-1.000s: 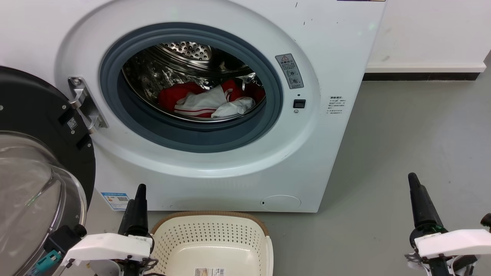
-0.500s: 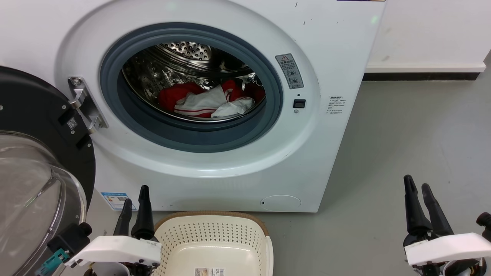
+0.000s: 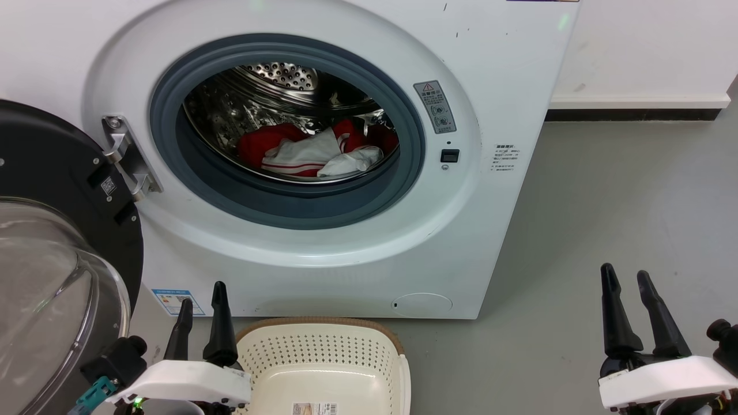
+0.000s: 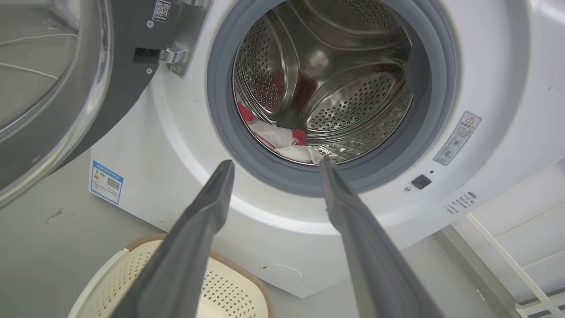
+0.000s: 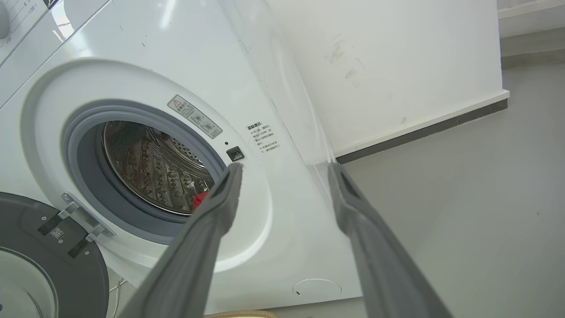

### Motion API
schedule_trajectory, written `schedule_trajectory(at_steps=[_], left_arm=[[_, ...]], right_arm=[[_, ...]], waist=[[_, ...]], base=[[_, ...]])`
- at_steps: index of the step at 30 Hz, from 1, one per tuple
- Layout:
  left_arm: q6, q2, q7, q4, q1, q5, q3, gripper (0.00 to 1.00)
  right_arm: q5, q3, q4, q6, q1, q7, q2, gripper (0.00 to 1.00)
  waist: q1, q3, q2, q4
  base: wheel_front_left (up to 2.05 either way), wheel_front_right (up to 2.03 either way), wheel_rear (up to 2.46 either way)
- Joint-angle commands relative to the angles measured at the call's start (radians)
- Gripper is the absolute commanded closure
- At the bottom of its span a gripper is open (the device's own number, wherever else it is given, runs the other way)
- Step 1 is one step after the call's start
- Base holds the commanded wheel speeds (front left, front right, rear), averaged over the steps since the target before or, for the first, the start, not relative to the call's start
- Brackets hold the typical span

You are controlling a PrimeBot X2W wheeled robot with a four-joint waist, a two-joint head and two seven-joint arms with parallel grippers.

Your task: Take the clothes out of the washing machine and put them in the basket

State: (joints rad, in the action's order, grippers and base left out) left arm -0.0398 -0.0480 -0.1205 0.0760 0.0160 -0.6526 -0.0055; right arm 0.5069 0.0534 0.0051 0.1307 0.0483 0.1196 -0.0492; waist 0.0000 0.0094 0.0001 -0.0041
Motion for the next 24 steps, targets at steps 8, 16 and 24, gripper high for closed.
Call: schedule_trajectory(at_steps=[8,16,24], left_arm=[[-0.018,-0.002,-0.029,-0.02,0.009,0.109,-0.013,0.0],[-0.03,-0.002,-0.049,-0.027,0.021,0.191,-0.019,0.0],[-0.044,-0.002,-0.069,-0.031,0.034,0.267,-0.022,0.0]], right_arm=[[-0.124,-0.008,-0.042,0.0,0.021,0.03,-0.002,0.0],[-0.218,-0.01,-0.061,0.0,0.035,0.051,-0.002,0.0],[-0.305,-0.015,-0.081,0.0,0.051,0.069,-0.002,0.0]], waist=[[0.0,0.003,-0.0001,0.001],[0.0,0.003,-0.0001,0.002],[0.0,0.001,-0.0001,0.002]], base=[[0.0,0.0,0.0],[0.0,0.0,0.0],[0.0,0.0,0.0]])
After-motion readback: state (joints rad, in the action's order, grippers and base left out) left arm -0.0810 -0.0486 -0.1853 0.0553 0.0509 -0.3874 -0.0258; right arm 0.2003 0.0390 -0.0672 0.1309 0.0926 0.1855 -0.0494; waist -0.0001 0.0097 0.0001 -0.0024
